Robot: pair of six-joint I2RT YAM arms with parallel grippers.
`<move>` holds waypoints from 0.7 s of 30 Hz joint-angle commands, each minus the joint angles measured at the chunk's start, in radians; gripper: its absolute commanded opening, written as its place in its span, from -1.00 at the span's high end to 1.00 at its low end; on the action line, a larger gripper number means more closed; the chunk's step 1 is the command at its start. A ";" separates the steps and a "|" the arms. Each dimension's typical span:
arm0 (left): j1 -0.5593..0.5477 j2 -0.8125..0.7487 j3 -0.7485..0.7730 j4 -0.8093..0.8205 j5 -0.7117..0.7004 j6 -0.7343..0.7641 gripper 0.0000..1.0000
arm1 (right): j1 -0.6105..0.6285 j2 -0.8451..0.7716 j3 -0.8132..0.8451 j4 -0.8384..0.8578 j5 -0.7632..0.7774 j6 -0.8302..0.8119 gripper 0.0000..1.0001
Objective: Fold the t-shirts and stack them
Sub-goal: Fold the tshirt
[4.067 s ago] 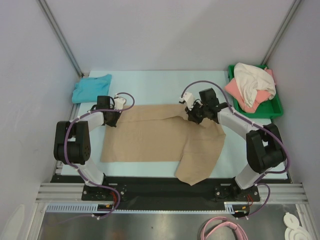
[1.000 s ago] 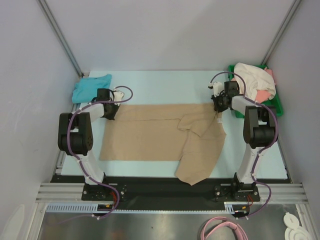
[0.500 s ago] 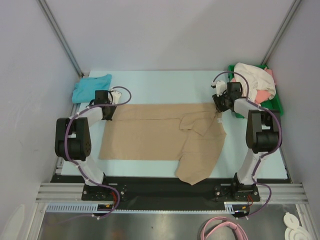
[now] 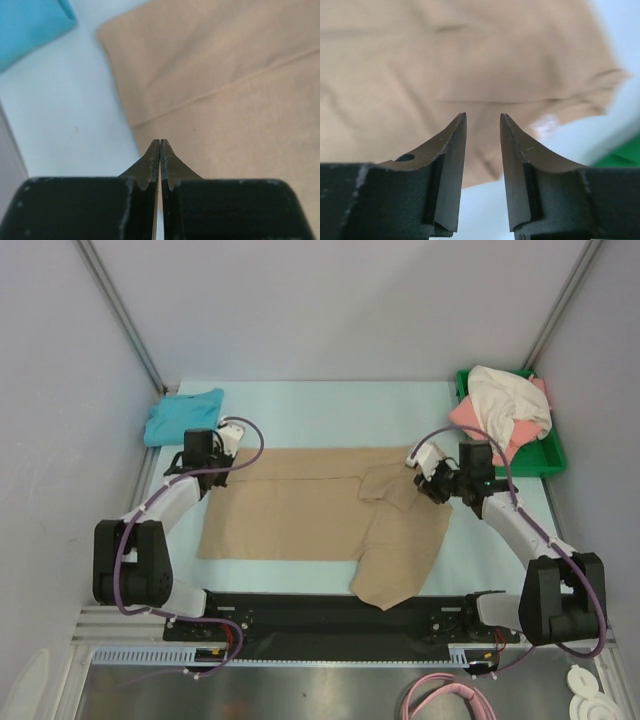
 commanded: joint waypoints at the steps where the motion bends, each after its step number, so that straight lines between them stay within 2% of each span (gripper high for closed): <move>1: -0.004 -0.007 -0.048 0.025 0.122 -0.046 0.94 | 0.050 -0.003 -0.045 -0.116 -0.055 -0.167 0.23; 6: -0.004 -0.026 -0.107 0.074 0.151 -0.036 0.95 | 0.094 0.049 -0.038 -0.126 -0.042 -0.167 0.15; 14: -0.004 0.011 -0.098 0.071 0.161 -0.032 0.96 | 0.162 0.138 -0.026 -0.055 0.031 -0.133 0.12; 21: -0.004 0.014 -0.098 0.068 0.164 -0.031 0.95 | 0.189 0.197 -0.039 0.075 0.117 -0.096 0.10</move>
